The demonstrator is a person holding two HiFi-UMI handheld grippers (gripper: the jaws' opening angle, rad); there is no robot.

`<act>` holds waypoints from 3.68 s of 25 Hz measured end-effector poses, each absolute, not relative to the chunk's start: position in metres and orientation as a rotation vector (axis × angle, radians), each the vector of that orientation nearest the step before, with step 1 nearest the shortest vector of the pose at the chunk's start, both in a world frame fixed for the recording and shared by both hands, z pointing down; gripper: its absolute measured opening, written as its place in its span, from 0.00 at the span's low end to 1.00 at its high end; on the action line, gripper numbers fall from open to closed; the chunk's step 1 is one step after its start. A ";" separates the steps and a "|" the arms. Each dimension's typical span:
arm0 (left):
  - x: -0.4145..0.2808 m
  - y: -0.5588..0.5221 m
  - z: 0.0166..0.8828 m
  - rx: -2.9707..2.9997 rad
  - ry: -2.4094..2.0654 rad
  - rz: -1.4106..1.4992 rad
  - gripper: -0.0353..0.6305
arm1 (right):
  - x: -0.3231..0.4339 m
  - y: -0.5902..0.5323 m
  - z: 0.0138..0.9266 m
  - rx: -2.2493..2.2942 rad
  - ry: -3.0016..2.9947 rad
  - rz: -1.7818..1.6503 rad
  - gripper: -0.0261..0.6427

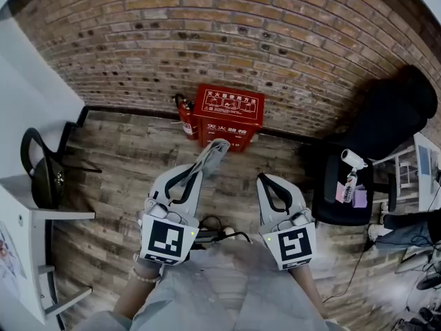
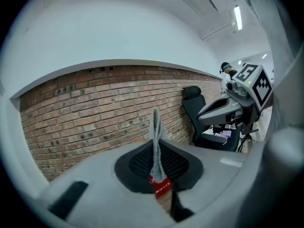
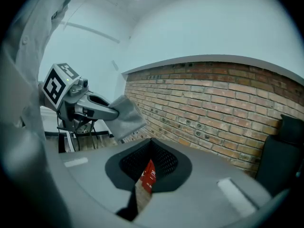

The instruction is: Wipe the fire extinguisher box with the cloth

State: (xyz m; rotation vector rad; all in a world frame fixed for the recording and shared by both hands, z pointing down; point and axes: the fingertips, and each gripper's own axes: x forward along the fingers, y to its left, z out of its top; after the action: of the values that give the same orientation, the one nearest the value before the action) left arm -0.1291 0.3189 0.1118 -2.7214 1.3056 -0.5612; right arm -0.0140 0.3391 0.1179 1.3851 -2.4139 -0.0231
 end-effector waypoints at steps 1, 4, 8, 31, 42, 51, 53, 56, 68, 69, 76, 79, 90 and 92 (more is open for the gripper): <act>-0.130 0.319 0.112 -2.722 1.303 -0.561 0.07 | -0.015 0.339 0.118 1.387 -2.413 -0.021 0.05; -0.134 0.320 0.112 -2.722 1.289 -0.567 0.07 | -0.018 0.340 0.117 1.405 -2.417 -0.008 0.05; -0.140 0.321 0.110 -2.728 1.271 -0.550 0.07 | -0.022 0.342 0.115 1.437 -2.405 -0.002 0.05; -0.131 0.275 0.126 -2.733 1.251 -0.564 0.07 | -0.006 0.299 0.139 1.471 -2.379 0.044 0.05; -0.083 0.178 0.144 -2.736 1.407 -0.598 0.07 | 0.045 0.188 0.157 1.335 -2.433 0.088 0.05; -0.050 0.113 0.148 -2.710 1.544 -0.622 0.07 | 0.084 0.113 0.161 1.235 -2.478 0.087 0.05; -0.043 0.104 0.149 -2.707 1.557 -0.629 0.07 | 0.090 0.104 0.163 1.222 -2.484 0.097 0.05; -0.035 0.094 0.150 -2.704 1.564 -0.635 0.07 | 0.096 0.094 0.167 1.206 -2.494 0.110 0.05; -0.018 0.064 0.183 -2.770 1.535 -0.689 0.07 | 0.109 0.072 0.207 1.209 -2.469 0.187 0.05; -0.015 0.060 0.187 -2.780 1.526 -0.691 0.07 | 0.110 0.070 0.213 1.206 -2.460 0.191 0.05; -0.001 0.034 0.226 -2.858 1.472 -0.720 0.07 | 0.122 0.045 0.249 1.218 -2.426 0.188 0.05; 0.003 0.025 0.247 -2.903 1.457 -0.738 0.07 | 0.122 0.035 0.263 1.202 -2.398 0.127 0.05; 0.040 -0.027 0.320 -3.032 1.356 -0.741 0.07 | 0.138 -0.002 0.326 1.282 -2.329 0.208 0.05; 0.047 -0.035 0.333 -3.048 1.342 -0.745 0.07 | 0.142 -0.007 0.338 1.304 -2.316 0.240 0.05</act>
State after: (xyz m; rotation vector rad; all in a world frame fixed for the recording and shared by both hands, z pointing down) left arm 0.0471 -0.0351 0.3326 -3.0477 1.3424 -0.7447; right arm 0.1417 -0.0074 0.3375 1.3039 -2.3161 0.2395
